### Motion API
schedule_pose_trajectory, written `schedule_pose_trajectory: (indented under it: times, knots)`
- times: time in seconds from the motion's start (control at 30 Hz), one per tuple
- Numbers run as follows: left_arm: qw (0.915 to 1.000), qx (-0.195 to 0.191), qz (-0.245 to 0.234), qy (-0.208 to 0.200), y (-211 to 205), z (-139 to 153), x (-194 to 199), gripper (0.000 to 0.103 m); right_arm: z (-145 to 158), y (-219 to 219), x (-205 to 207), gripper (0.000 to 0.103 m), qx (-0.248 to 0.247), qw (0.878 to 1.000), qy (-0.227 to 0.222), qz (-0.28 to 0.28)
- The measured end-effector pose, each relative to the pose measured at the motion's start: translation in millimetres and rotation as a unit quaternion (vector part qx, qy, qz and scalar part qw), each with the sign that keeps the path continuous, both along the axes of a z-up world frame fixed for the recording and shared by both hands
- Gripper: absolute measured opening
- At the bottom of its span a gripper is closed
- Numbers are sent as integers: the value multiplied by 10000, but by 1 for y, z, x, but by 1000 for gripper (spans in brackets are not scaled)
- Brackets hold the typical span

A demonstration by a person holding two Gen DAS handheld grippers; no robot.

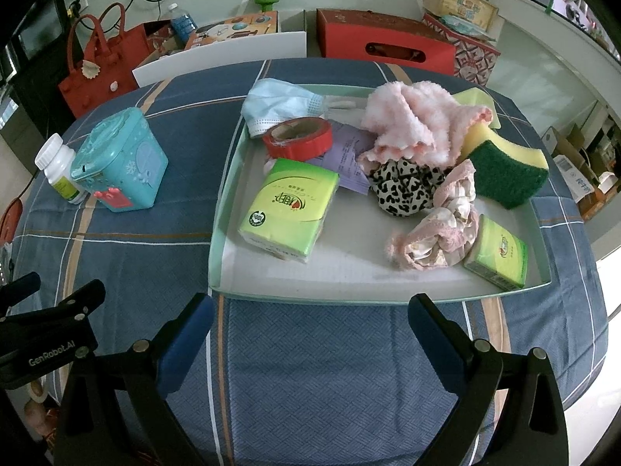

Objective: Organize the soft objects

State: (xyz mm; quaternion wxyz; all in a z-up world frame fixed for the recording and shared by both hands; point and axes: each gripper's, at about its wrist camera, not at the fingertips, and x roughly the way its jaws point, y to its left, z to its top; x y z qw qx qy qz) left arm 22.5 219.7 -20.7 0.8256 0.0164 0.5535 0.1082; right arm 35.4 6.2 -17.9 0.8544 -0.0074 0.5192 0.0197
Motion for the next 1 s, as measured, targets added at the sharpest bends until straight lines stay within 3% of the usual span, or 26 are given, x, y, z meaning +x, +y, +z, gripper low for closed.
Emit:
schedule_pose_trajectory:
  times: [1.0]
  knots:
    - [10000,-11,-5,0,0,-1,-1,103,-2,-1,0,100,-23,10000,-6,-44]
